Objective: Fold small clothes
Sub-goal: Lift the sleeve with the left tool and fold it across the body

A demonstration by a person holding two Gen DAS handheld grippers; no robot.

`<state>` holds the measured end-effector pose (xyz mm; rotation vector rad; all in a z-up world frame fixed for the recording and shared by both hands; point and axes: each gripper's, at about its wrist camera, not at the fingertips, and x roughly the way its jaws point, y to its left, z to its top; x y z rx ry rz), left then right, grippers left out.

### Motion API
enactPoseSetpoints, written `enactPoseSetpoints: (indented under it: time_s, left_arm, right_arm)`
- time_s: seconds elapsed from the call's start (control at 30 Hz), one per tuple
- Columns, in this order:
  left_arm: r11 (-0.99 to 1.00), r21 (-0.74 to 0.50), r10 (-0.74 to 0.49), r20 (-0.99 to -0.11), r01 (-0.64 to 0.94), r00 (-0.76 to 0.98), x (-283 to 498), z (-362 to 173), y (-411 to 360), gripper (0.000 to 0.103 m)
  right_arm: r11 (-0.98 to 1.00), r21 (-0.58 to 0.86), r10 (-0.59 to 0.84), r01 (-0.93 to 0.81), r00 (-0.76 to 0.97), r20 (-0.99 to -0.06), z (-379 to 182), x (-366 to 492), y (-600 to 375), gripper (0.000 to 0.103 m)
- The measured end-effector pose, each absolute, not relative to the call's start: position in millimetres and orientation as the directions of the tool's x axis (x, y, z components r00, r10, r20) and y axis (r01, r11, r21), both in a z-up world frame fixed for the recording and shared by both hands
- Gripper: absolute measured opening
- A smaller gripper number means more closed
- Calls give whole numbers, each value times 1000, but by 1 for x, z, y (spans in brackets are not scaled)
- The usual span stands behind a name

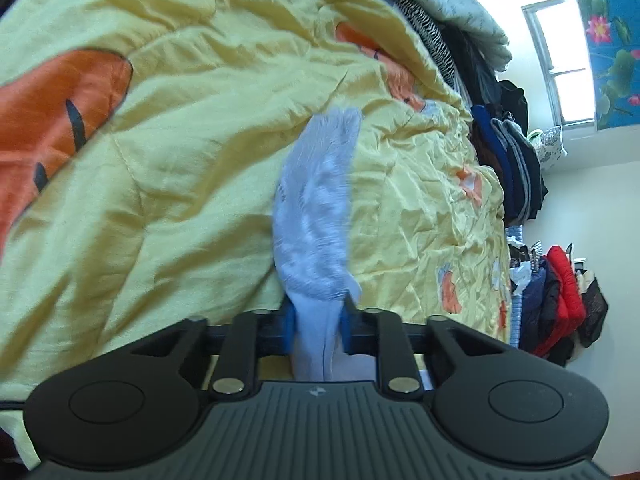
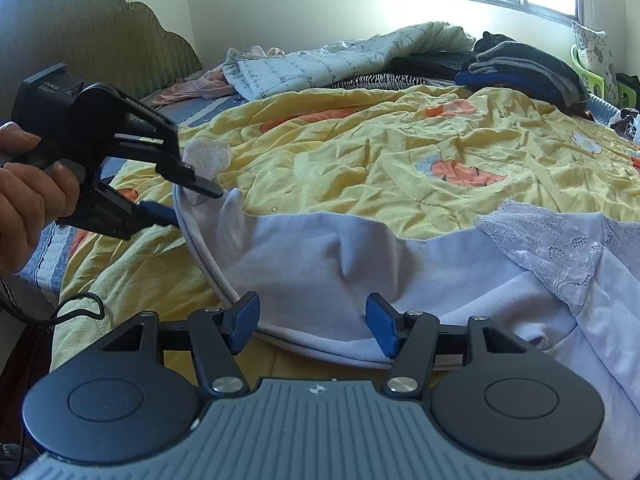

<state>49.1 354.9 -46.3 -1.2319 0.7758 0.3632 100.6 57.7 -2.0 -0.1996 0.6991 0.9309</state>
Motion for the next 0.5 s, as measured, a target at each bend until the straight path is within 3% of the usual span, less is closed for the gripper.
enactPoseSetpoints:
  time_s: [0.13,0.3,0.5]
  left_arm:
    - [421,-687,-61,-673,-593,737,39,-35,342,5]
    - [667,-540,154,-574,-513,804,32,8,307,4]
    - [775,-423,254,-473,-470,844,37,38,275,4]
  right_arm:
    - [599,135,668,-789,400,-627,-2,99,56,64]
    - [594,122,690,-795,426,-586,5,90,45,71]
    - [617,93,661,-782,449,-601,3,93,36,73]
